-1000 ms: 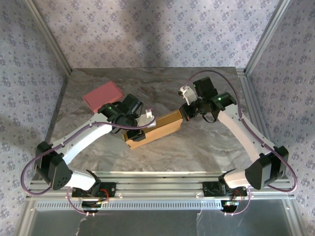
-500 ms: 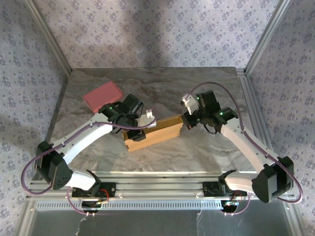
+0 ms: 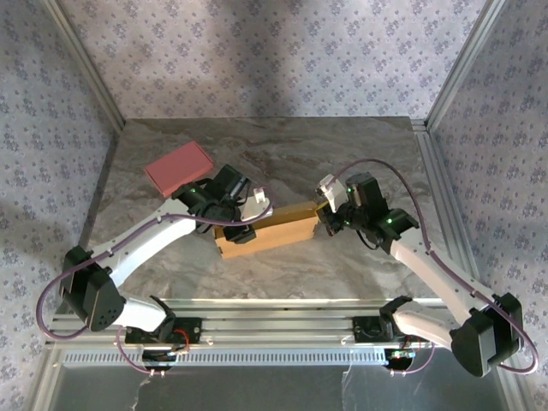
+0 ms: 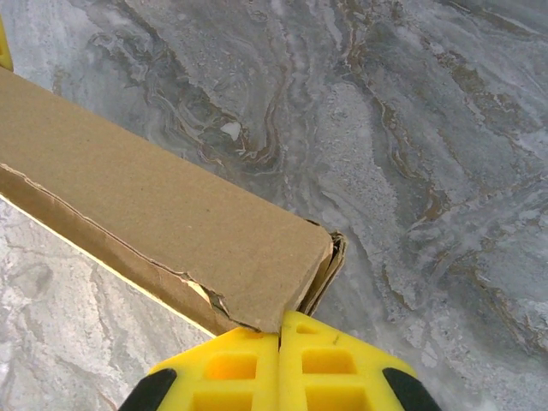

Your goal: Fold the paper box

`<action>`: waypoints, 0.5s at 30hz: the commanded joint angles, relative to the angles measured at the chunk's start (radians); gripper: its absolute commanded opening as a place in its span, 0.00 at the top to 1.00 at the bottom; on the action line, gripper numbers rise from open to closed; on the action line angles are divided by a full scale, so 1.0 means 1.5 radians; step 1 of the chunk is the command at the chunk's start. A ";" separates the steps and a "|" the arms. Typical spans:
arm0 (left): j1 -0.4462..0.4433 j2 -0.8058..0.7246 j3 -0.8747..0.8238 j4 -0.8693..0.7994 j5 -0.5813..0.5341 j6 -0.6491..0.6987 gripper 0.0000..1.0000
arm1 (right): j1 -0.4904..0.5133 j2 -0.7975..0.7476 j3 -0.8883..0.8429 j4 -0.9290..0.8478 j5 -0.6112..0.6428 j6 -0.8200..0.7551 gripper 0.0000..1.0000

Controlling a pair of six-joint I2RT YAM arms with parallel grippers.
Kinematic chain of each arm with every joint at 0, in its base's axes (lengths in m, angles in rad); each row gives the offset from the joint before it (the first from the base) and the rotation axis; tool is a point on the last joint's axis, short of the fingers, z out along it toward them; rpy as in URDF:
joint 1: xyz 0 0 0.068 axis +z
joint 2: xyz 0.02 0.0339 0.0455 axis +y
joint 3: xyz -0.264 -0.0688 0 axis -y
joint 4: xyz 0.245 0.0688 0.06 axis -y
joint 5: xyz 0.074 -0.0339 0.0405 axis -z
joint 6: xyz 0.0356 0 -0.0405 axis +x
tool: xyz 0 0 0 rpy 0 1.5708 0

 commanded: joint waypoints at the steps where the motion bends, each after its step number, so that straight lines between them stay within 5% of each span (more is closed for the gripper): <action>1: -0.003 -0.010 -0.010 0.041 -0.015 -0.039 0.46 | 0.019 -0.006 -0.031 -0.042 0.020 -0.020 1.00; 10: -0.030 -0.023 -0.044 0.079 -0.068 -0.034 0.52 | 0.034 -0.005 -0.021 -0.060 0.047 -0.003 1.00; 15: -0.038 -0.031 -0.053 0.104 -0.076 -0.052 0.42 | 0.037 -0.010 -0.028 -0.059 0.060 -0.002 1.00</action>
